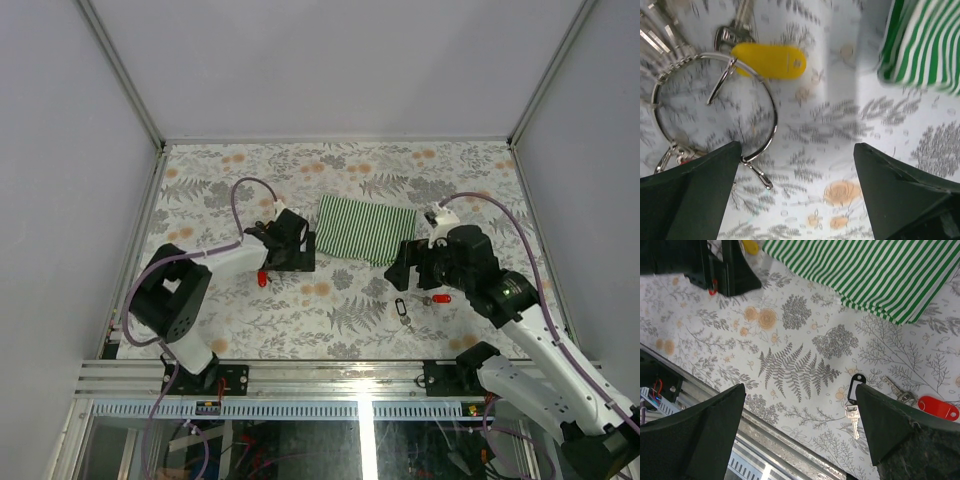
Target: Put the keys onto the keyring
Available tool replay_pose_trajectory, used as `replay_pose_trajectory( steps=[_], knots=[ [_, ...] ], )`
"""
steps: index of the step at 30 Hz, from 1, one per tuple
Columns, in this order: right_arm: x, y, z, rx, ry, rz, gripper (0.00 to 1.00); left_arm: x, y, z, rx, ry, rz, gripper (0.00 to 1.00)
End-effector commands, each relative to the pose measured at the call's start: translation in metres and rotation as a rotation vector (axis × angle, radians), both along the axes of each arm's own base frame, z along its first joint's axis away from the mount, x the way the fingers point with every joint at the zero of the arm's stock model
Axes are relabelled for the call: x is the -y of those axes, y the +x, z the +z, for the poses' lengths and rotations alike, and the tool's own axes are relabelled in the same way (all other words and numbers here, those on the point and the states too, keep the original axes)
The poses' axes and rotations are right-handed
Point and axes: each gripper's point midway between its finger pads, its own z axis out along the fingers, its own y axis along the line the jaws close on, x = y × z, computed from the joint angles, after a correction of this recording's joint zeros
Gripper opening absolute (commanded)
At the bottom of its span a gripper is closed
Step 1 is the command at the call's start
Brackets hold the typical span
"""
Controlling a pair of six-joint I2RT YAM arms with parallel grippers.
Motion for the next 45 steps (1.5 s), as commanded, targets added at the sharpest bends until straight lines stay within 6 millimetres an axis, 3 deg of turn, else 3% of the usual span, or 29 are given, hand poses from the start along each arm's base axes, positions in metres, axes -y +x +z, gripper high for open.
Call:
replay_pose_trajectory(
  steps=[1,5,11,16,21,25,31,36,42,45],
  knots=[
    [0.005,0.009,0.042,0.113,0.036,-0.041,0.98,-0.004,-0.051,-0.02,-0.088,-0.003,0.059,1.0],
    [0.006,0.012,0.049,0.129,0.036,-0.051,0.98,0.012,-0.083,-0.016,-0.085,-0.023,0.025,1.0],
    [0.008,0.016,0.049,0.132,0.035,-0.081,0.98,0.059,-0.123,-0.014,-0.079,-0.044,-0.07,1.0],
    [0.022,0.017,0.05,0.157,0.038,-0.167,0.98,0.097,-0.15,-0.01,-0.069,-0.054,-0.159,1.0],
    [0.039,0.015,0.047,0.183,0.035,-0.261,0.98,0.115,-0.146,0.015,0.0,-0.068,-0.181,1.0],
    [0.045,0.013,0.038,0.164,0.016,-0.292,0.97,0.117,-0.132,0.053,0.1,-0.108,-0.181,1.0],
    [0.044,0.014,0.031,0.141,-0.013,-0.277,0.97,0.103,-0.119,0.108,0.241,-0.157,-0.178,1.0],
    [0.029,0.014,0.02,0.072,-0.042,-0.181,0.96,0.068,-0.1,0.125,0.251,-0.188,-0.111,1.0],
    [-0.003,0.016,0.0,-0.037,-0.036,-0.024,0.72,0.021,-0.085,0.127,0.228,-0.229,-0.008,1.0],
    [-0.02,0.02,-0.012,-0.081,-0.04,0.039,0.63,-0.01,-0.073,0.139,0.252,-0.235,0.057,1.0]
  ],
)
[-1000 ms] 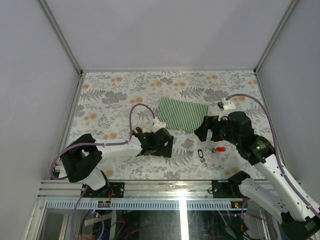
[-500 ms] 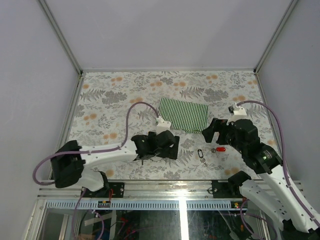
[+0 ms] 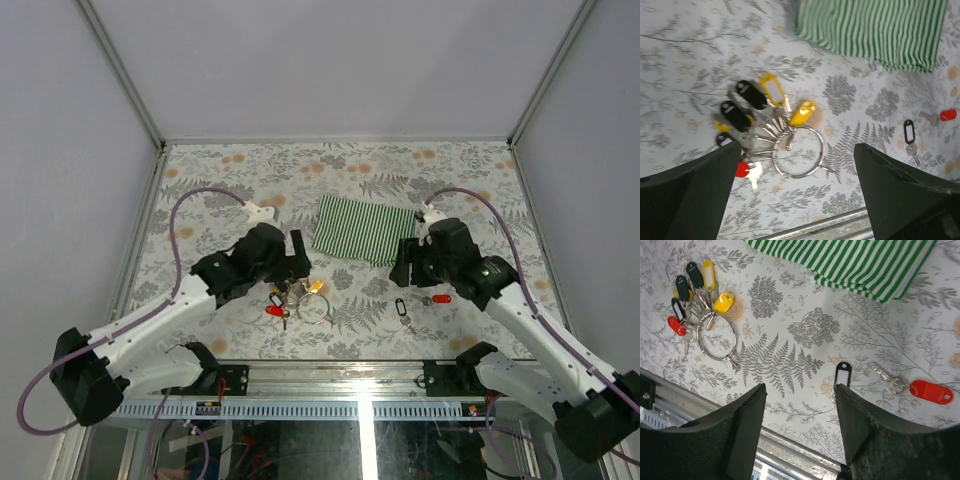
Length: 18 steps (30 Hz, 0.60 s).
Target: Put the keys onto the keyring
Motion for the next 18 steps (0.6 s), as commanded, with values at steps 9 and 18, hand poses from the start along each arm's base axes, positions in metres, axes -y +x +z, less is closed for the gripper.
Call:
replay_pose_trajectory(
  steps=[9,18],
  knots=[
    [-0.108,0.011,-0.01,-0.013,-0.002,0.336,0.52,-0.099,0.029,0.048,0.085,0.047,0.134,0.99],
    [-0.194,0.014,-0.037,-0.012,-0.109,0.534,0.45,-0.118,0.026,0.065,0.188,0.091,0.166,0.94]
  ],
)
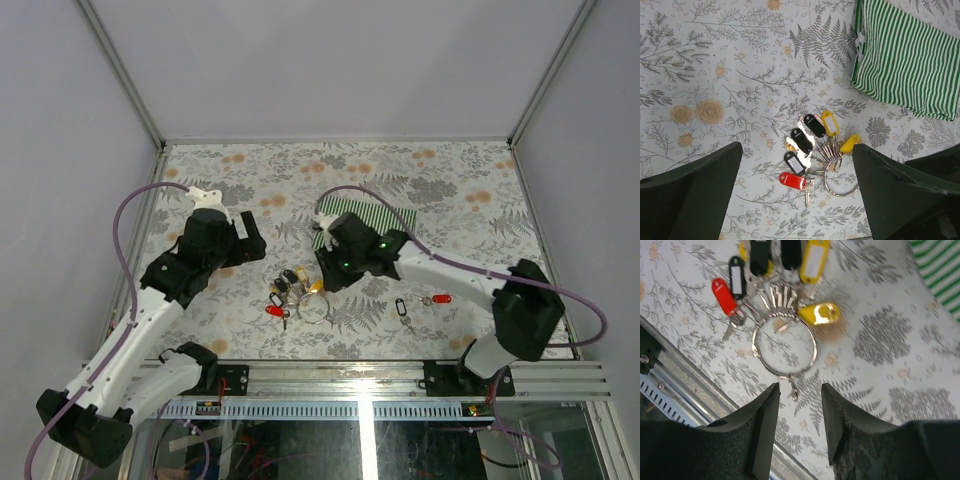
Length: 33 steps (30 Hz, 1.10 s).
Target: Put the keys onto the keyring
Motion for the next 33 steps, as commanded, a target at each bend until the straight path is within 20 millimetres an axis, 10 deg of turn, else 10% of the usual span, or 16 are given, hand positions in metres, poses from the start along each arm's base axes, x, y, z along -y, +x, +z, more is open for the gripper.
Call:
replay_pose_trajectory(
  steps=[1,9,17,33],
  knots=[
    [-0.047,0.016,0.012,0.093,0.023,0.079,0.44,-0.015,0.001,0.018,0.084,0.046,0.024,0.94],
    [-0.077,0.034,-0.022,0.086,-0.07,0.05,0.32,-0.018,0.001,0.019,0.114,0.037,0.046,0.94],
    [-0.089,0.042,-0.045,0.062,-0.112,0.044,0.41,-0.015,0.001,0.018,0.111,0.029,0.032,0.95],
    [-0.074,0.053,-0.082,0.064,-0.24,-0.02,0.28,-0.012,0.003,0.014,0.097,0.029,0.021,0.94]
  ],
)
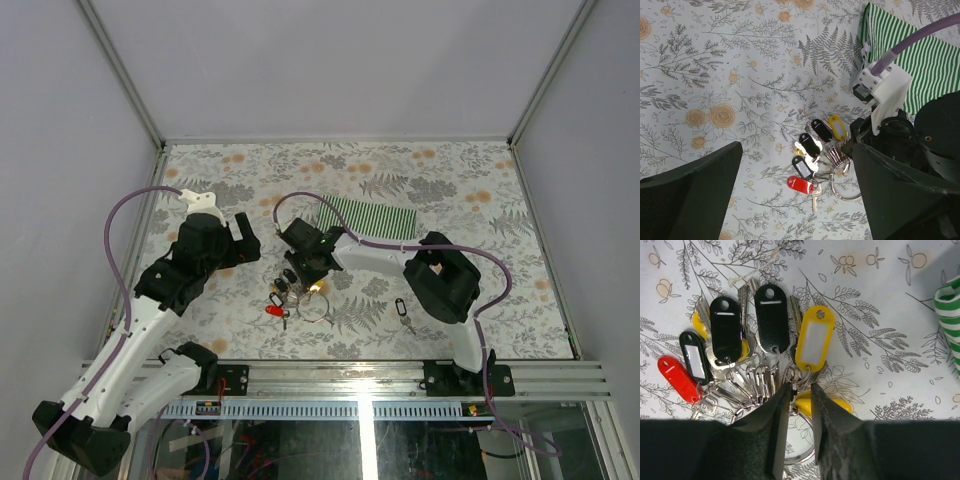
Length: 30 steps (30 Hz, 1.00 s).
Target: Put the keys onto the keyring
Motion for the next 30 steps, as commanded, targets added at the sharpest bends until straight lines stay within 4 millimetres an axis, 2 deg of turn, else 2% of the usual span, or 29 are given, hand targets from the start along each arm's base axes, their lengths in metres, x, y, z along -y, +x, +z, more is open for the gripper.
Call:
replay_pose_trajectory(
  steps=[1,4,8,16,19,23,30],
  knots=[
    [0.002,0.012,-0.001,0.055,-0.028,-0.05,0.24,0.001,0.006,0.004,0.032,-0.002,-0.005,0.94],
    [0.01,0.016,0.0,0.085,-0.046,-0.081,0.15,0.001,0.007,0.003,0.028,0.0,-0.005,0.94],
    [0.028,0.02,0.002,0.131,-0.097,-0.128,0.13,0.001,0.007,0.002,0.023,0.002,-0.006,0.94],
    [0.065,0.018,0.003,0.181,-0.189,-0.193,0.18,0.003,0.008,-0.004,0.004,0.008,-0.016,0.94],
    [0.074,0.016,0.009,0.187,-0.186,-0.207,0.24,0.004,0.008,-0.004,0.001,0.008,-0.018,0.94],
    [0.071,0.015,0.026,0.21,-0.126,-0.19,0.38,0.005,0.008,-0.005,-0.001,0.007,-0.021,0.94],
    [0.058,0.022,0.072,0.286,-0.009,-0.137,0.46,0.004,0.008,-0.005,-0.002,0.008,-0.021,0.94]
  ],
)
